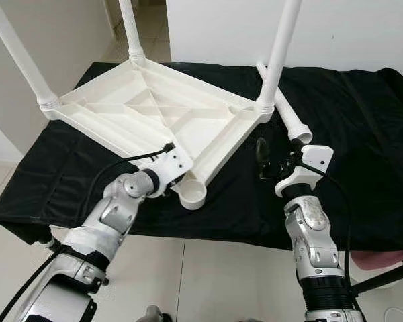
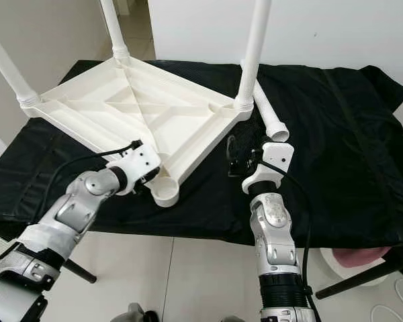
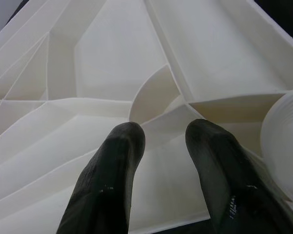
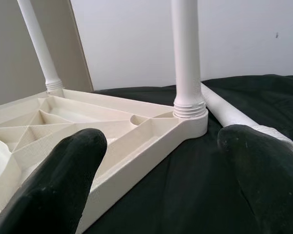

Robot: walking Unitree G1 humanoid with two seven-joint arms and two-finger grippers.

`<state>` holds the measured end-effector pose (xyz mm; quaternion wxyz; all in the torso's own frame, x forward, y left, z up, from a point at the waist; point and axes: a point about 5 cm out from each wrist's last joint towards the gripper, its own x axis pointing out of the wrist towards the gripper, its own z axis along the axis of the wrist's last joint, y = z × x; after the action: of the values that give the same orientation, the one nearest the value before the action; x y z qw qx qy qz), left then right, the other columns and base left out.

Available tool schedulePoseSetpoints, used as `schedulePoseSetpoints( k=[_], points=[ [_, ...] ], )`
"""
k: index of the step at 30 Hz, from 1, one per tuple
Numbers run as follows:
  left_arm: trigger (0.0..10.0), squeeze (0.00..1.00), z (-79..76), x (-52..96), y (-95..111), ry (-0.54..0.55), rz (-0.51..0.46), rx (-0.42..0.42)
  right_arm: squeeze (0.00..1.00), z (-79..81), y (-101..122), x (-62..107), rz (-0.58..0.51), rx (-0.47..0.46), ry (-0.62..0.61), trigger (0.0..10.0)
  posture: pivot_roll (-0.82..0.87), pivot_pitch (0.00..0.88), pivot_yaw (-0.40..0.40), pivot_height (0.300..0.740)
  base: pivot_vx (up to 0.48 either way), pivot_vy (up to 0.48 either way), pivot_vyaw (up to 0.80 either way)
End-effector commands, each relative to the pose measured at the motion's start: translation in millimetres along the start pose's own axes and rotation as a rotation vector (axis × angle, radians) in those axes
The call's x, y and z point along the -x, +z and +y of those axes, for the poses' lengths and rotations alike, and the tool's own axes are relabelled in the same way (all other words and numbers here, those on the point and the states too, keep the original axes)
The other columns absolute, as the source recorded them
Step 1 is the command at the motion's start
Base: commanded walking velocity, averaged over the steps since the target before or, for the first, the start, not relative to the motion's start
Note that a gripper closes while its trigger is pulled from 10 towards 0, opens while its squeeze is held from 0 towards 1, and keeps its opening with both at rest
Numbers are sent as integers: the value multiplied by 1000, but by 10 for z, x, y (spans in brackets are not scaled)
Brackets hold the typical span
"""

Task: Building children table

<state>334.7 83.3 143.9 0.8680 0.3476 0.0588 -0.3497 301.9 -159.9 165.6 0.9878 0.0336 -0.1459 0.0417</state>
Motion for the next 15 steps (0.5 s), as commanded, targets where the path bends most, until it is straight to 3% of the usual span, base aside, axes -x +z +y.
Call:
schedulePoseSetpoints(
  k=[1,2,4,10,15],
  points=[
    [10000,0,-213,-66,50,-91,-11,-3,0,1,-6,-6,-3,-4,-2,10000,-147,28,73,740,0,0,0],
    [10000,0,-213,-66,50,-91,-11,-3,0,1,-6,-6,-3,-4,-2,10000,-147,28,73,740,0,0,0],
    [10000,0,-398,-145,210,-133,-55,3,0,-1,-5,-12,-4,-3,-2,10000,-149,25,75,740,0,0,0],
    [10000,0,-646,-234,431,-179,-110,13,0,4,-1,-15,-7,-5,-4,10000,-149,29,83,740,0,0,0],
    [10000,0,-754,-288,544,-202,-132,7,0,-9,-8,-1,-6,-5,-14,10000,-150,34,90,740,0,0,0]
  ],
)
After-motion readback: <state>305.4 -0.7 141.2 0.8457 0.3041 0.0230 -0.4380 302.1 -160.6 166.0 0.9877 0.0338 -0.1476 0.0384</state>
